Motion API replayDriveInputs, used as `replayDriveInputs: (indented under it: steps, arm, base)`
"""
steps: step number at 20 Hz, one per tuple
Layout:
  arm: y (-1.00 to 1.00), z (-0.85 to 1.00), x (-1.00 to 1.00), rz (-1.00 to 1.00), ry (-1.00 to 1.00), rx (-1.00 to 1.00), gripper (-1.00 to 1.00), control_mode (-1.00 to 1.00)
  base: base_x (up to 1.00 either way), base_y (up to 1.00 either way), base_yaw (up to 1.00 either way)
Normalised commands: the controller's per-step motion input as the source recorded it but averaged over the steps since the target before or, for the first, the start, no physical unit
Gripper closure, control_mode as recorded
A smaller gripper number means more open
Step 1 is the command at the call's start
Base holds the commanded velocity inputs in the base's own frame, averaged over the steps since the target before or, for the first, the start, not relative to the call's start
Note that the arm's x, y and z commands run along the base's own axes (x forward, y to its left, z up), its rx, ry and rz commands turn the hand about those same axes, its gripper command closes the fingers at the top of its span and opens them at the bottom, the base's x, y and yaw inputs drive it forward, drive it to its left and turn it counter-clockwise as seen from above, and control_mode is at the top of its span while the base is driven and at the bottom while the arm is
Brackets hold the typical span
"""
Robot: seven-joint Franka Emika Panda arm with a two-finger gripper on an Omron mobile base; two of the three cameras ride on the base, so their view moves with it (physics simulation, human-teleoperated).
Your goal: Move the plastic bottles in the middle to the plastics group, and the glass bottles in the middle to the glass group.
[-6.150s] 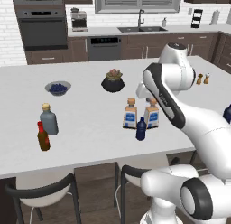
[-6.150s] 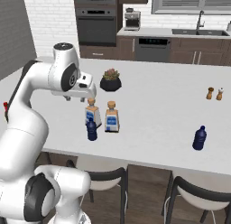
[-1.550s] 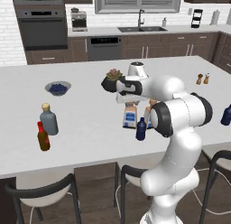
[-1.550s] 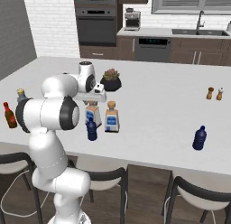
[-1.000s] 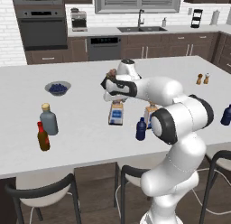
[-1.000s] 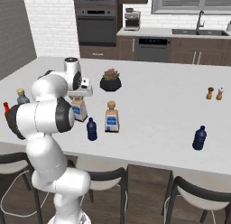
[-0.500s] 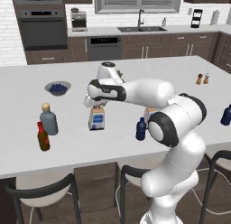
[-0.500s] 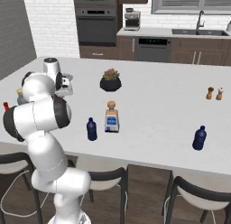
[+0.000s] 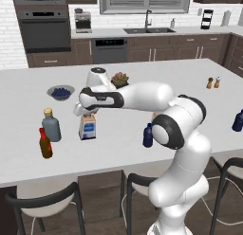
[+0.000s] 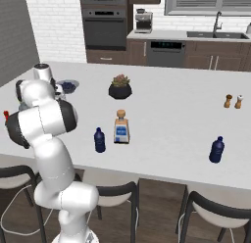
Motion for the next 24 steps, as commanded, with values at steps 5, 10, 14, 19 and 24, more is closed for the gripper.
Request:
replayDriveInputs:
  steps: [5,10,14,19,24]
  arm:
    - [0.64,0.00,0.06,0.00,0.00,0.00,1.00,-1.00]
    - [0.26,-0.01,0.11,-0.03,0.00,0.00,1.00,-1.00]
    - [0.10,0.00,0.12,-0.06,0.00,0.00,1.00,-1.00]
    - [0.00,-0.11,0.03,-0.07,0.00,0.00,1.00,-1.00]
    - [0.00,-0.43,0.17,-0.01,0.00,0.00,1.00,-1.00]
  base:
    - [0.00,0.00,0.00]
    - [0.00,0.00,0.00]
    - [0.00,0.00,0.00]
    - [0.00,0.00,0.00]
    - [0.00,0.00,0.00]
